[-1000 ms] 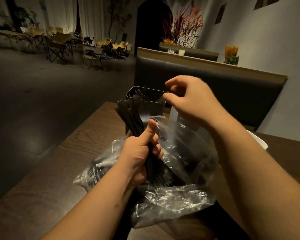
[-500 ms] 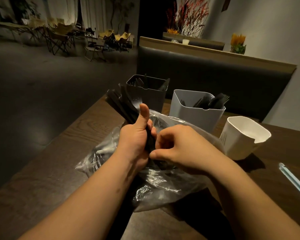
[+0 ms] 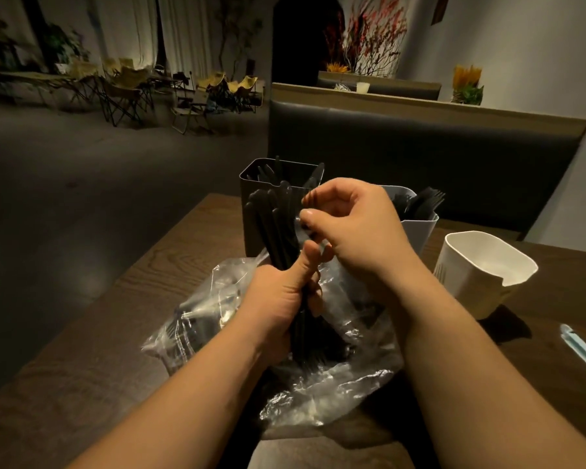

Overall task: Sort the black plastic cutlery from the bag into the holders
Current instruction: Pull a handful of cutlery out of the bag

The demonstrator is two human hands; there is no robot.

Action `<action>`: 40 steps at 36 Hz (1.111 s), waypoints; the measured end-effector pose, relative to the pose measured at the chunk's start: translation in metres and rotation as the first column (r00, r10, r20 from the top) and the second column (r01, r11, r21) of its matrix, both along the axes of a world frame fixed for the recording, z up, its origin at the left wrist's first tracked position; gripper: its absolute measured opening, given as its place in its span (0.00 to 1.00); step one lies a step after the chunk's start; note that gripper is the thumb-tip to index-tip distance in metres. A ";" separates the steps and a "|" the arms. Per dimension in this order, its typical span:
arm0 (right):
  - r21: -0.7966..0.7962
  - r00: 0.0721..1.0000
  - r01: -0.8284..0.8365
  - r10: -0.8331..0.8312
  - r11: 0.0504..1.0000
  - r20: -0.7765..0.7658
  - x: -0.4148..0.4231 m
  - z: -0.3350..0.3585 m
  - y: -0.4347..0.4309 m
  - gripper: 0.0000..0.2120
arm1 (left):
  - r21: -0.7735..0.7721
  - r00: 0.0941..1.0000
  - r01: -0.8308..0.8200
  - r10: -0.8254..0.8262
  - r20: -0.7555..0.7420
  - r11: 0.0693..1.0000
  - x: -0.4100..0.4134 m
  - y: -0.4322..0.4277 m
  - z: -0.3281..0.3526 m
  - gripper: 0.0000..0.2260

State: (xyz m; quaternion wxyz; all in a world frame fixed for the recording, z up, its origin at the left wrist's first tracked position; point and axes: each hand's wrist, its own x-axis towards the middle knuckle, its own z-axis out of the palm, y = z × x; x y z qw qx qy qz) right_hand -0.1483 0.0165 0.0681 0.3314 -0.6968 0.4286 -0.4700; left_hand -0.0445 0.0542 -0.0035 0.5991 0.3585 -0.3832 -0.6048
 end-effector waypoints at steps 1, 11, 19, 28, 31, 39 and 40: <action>-0.024 1.000 0.009 -0.009 1.000 0.010 -0.002 0.001 -0.001 0.04 | 0.011 1.000 -0.005 0.005 -0.002 1.000 0.001 -0.001 -0.001 0.20; -0.425 0.649 0.755 -0.479 0.499 0.591 -0.085 0.040 -0.010 0.12 | 0.055 0.984 0.001 0.009 -0.179 0.998 0.002 -0.007 -0.005 0.16; -0.700 0.742 0.614 -0.570 0.366 0.353 -0.097 0.018 -0.025 0.14 | 0.064 0.962 0.014 0.004 -0.272 0.998 0.001 -0.006 -0.002 0.13; -0.697 0.596 0.398 -0.746 0.597 -0.298 -0.098 -0.006 -0.034 0.09 | 0.020 0.922 -0.028 0.033 -0.387 0.999 0.007 -0.008 0.003 0.12; -0.646 0.475 0.414 -0.757 0.642 -0.448 -0.097 0.001 -0.028 0.12 | 0.018 0.916 -0.049 0.052 -0.397 0.999 0.008 -0.010 0.003 0.13; -0.379 0.903 0.091 -0.237 0.921 -0.359 -0.071 0.049 0.032 0.06 | 0.030 0.907 -0.026 0.036 -0.419 0.999 0.007 -0.008 0.004 0.11; -0.272 0.940 -0.080 -0.019 0.959 -0.342 -0.063 0.055 0.046 0.09 | 0.034 0.908 -0.030 0.042 -0.416 0.999 0.007 -0.008 0.005 0.11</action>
